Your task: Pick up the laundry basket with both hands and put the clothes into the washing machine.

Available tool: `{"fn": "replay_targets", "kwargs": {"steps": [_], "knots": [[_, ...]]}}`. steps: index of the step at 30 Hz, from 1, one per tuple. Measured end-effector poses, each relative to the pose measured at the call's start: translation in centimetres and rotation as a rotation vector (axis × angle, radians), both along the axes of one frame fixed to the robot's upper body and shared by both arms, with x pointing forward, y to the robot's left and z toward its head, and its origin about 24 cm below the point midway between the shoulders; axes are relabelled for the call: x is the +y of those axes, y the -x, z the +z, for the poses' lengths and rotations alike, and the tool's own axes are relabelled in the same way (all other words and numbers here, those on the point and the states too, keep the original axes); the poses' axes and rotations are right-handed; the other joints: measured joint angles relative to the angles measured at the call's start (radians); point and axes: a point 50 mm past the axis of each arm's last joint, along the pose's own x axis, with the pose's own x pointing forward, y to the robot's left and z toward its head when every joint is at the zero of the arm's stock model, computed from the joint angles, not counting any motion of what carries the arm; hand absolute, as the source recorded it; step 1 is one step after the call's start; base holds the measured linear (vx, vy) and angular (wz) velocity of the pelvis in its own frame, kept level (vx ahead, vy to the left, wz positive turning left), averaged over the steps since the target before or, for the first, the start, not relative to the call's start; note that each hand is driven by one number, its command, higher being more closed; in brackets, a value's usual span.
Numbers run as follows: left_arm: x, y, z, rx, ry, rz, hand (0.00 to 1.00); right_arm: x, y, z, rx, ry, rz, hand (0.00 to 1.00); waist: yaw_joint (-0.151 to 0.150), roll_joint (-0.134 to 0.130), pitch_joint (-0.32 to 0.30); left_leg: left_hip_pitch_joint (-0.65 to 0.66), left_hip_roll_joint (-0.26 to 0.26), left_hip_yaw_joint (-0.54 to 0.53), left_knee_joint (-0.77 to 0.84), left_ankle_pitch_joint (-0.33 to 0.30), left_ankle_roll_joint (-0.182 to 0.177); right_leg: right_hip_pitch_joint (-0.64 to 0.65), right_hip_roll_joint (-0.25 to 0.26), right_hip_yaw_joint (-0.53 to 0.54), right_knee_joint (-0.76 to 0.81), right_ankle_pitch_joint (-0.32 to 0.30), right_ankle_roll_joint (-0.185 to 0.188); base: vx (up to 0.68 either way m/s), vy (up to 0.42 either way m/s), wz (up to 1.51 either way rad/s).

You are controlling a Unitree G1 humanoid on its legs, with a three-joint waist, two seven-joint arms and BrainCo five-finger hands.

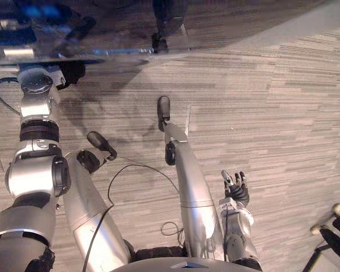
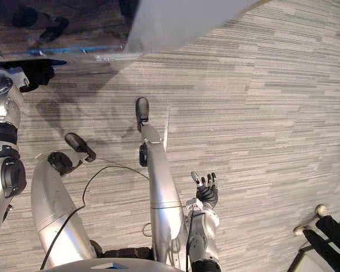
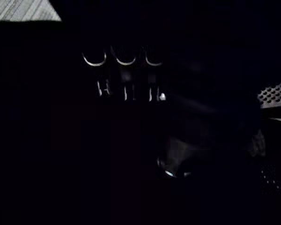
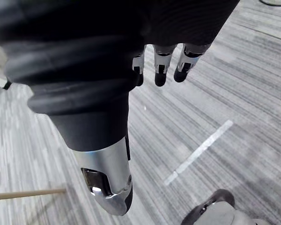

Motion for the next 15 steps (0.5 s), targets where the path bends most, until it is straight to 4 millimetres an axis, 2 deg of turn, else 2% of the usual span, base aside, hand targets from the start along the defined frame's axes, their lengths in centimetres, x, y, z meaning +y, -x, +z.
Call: {"fn": "replay_targets", "kwargs": {"steps": [2,5,7,9,11,12,13,14,15], "knots": [[-0.3,-0.1,0.0,-0.023,0.062,-0.019,1.00,0.0,0.0,0.1,-0.006,-0.001,0.000,0.00,0.000,0.000,0.000,0.000,0.000,0.002,0.013,-0.006,0.004,-0.009,-0.001,0.002,0.022,0.002,-0.002,0.03,0.053,-0.08],[-1.1,-0.4,0.7,-0.136,0.313,-0.127,1.00,0.0,-0.2,0.5,-0.024,0.001,-0.002,0.00,-0.001,0.000,0.000,0.001,-0.003,0.001,0.021,-0.012,0.010,-0.014,-0.005,0.004,0.043,-0.008,0.002,0.00,0.033,0.05],[-2.0,-0.4,2.0,-0.244,0.427,-0.221,1.00,-0.1,-0.2,0.5,-0.026,0.003,-0.006,0.00,-0.003,0.000,0.000,-0.001,-0.009,0.001,0.029,-0.014,0.011,-0.022,-0.012,0.005,0.060,-0.019,0.002,-0.03,0.025,0.08],[-3.0,-0.3,4.2,-0.335,0.487,-0.293,1.00,-0.1,-0.1,0.5,-0.024,0.002,-0.007,0.00,-0.005,0.000,0.000,0.000,-0.010,0.001,0.037,-0.019,0.010,-0.026,-0.016,0.006,0.075,-0.027,0.001,-0.04,0.017,0.05],[-4.5,0.2,8.4,-0.466,0.529,-0.391,1.00,-0.2,-0.1,0.4,-0.017,0.001,-0.007,0.00,-0.008,0.000,0.000,0.000,-0.009,-0.002,0.046,-0.020,0.011,-0.025,-0.018,0.006,0.083,-0.029,-0.001,-0.04,0.018,0.02],[-5.7,1.0,11.3,-0.565,0.535,-0.463,1.00,-0.2,-0.1,0.4,-0.019,0.002,-0.010,0.00,-0.010,0.000,0.000,0.000,-0.009,-0.003,0.050,-0.021,0.012,-0.025,-0.019,0.007,0.087,-0.028,-0.001,-0.04,0.021,0.00],[-6.2,1.6,12.8,-0.616,0.531,-0.498,1.00,-0.2,-0.1,0.4,-0.019,0.002,-0.010,0.00,-0.011,0.000,0.000,0.001,-0.009,-0.005,0.051,-0.020,0.012,-0.024,-0.019,0.007,0.088,-0.028,-0.001,-0.05,0.025,0.01],[-7.4,3.2,16.3,-0.738,0.514,-0.577,1.00,-0.2,-0.1,0.4,-0.019,0.002,-0.010,0.00,-0.015,0.000,0.000,0.002,-0.009,-0.009,0.054,-0.020,0.012,-0.020,-0.019,0.005,0.089,-0.027,-0.001,-0.05,0.019,0.01],[-6.9,3.7,16.6,-0.775,0.454,-0.577,1.00,-0.2,-0.1,0.5,-0.024,0.002,-0.007,0.00,-0.020,0.000,0.000,0.000,-0.008,-0.011,0.055,-0.020,0.012,-0.020,-0.018,0.003,0.089,-0.027,-0.002,-0.05,0.021,0.01]]}}
